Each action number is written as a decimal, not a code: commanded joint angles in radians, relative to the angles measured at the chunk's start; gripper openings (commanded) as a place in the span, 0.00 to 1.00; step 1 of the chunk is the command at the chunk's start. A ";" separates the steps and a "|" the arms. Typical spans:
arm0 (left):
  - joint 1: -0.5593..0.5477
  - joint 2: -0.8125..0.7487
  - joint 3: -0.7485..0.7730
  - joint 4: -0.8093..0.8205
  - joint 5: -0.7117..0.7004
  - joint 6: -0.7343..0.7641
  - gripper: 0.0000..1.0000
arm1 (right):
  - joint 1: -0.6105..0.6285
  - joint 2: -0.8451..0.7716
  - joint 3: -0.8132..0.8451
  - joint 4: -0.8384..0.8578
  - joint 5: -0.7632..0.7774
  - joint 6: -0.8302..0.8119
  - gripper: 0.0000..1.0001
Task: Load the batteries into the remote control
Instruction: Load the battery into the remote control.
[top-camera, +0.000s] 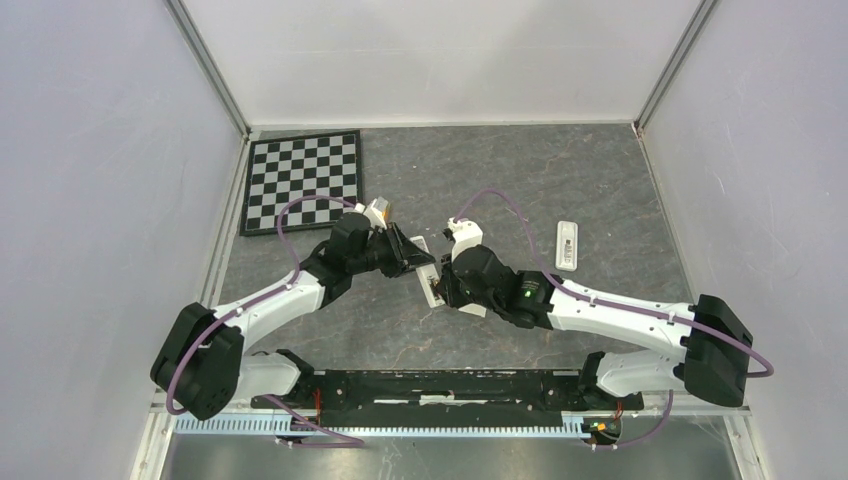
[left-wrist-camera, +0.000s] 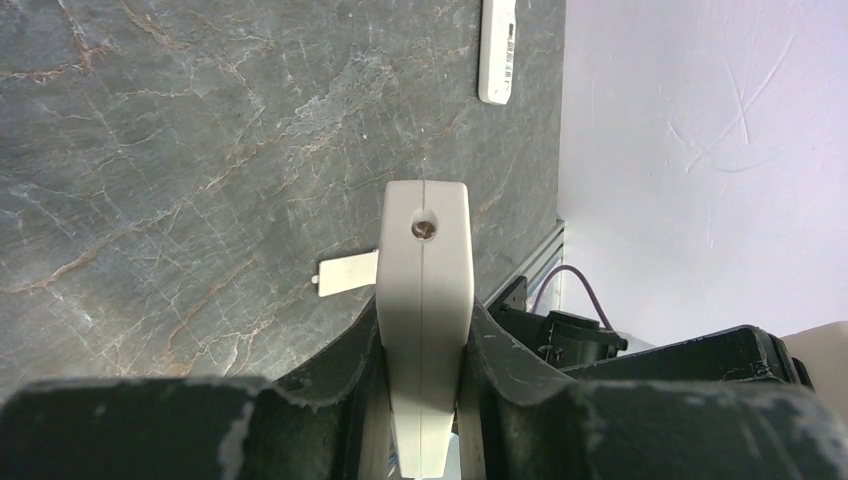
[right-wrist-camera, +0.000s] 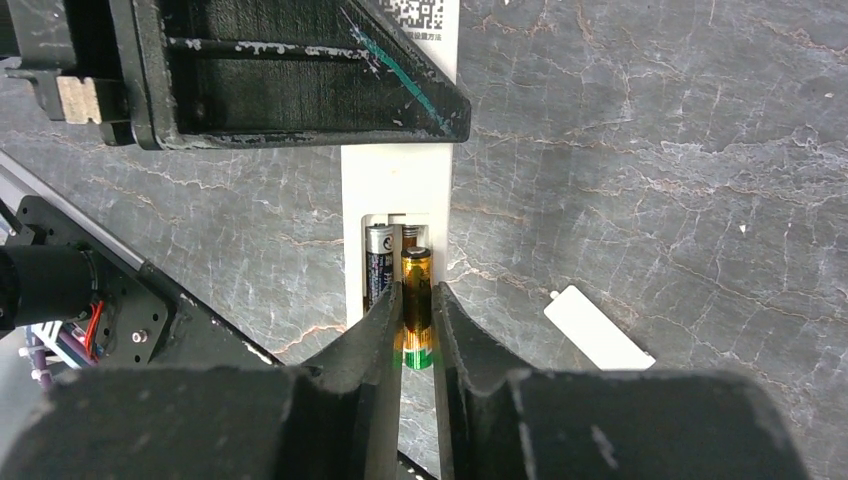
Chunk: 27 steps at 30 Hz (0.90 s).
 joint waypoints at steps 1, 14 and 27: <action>0.002 -0.013 0.050 0.129 0.121 -0.126 0.02 | -0.004 0.008 0.019 0.046 -0.048 0.010 0.21; 0.032 -0.013 0.044 0.135 0.138 -0.119 0.02 | -0.018 -0.036 0.006 0.064 -0.074 0.034 0.28; 0.048 -0.043 0.046 0.171 0.164 -0.185 0.02 | -0.068 -0.266 -0.171 0.328 -0.083 0.233 0.68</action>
